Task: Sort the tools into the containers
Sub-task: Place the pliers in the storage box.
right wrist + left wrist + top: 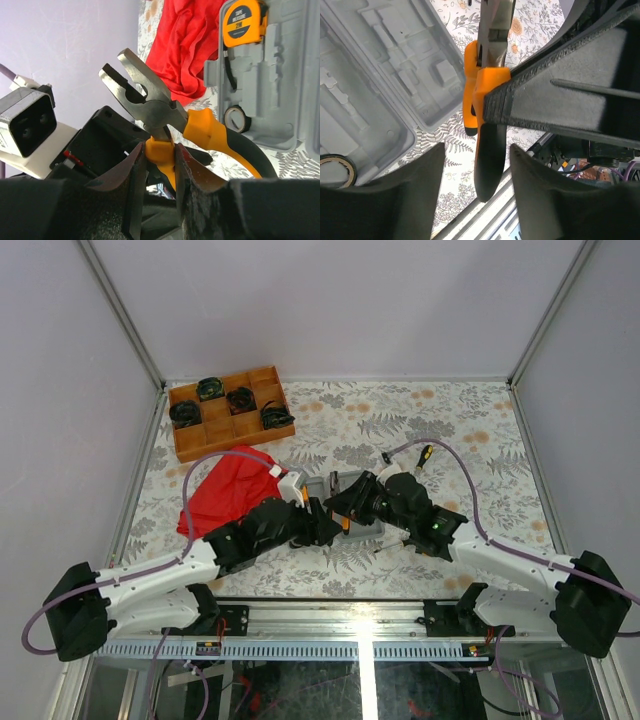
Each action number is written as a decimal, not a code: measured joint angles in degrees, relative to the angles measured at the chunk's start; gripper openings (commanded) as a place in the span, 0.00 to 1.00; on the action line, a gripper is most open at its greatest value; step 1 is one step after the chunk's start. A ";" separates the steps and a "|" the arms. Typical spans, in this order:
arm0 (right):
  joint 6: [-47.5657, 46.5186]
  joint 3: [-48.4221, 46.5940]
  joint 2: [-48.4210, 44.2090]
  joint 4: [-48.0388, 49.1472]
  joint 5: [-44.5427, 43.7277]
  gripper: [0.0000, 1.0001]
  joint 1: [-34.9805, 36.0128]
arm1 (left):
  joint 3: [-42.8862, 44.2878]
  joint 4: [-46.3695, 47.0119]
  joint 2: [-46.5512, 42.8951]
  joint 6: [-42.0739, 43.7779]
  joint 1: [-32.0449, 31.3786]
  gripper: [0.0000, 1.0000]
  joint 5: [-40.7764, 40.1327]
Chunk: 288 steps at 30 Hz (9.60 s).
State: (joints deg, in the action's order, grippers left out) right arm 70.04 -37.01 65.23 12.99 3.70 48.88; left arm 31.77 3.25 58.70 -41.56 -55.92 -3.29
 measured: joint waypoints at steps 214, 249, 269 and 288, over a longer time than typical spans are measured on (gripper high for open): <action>-47.78 -23.85 24.94 -43.45 -15.54 0.15 -10.01 | 1.18 -9.75 20.35 3.89 19.28 0.31 -4.13; -47.54 -22.29 31.36 -42.16 -13.60 0.07 -10.23 | 0.87 -9.05 20.37 3.85 19.30 0.30 -3.30; -45.92 -25.05 35.50 -45.18 -17.18 0.04 -8.02 | 0.87 -8.35 20.68 3.85 19.34 0.30 -1.53; -45.11 -25.94 38.32 -46.47 -30.58 0.12 -1.05 | 0.50 -7.13 20.94 3.85 19.34 0.30 0.28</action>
State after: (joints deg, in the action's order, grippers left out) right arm 24.93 -62.96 103.55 -33.47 -26.87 47.83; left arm 32.27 -3.88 79.64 -37.71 -36.58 -3.01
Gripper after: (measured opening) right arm 0.081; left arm 0.301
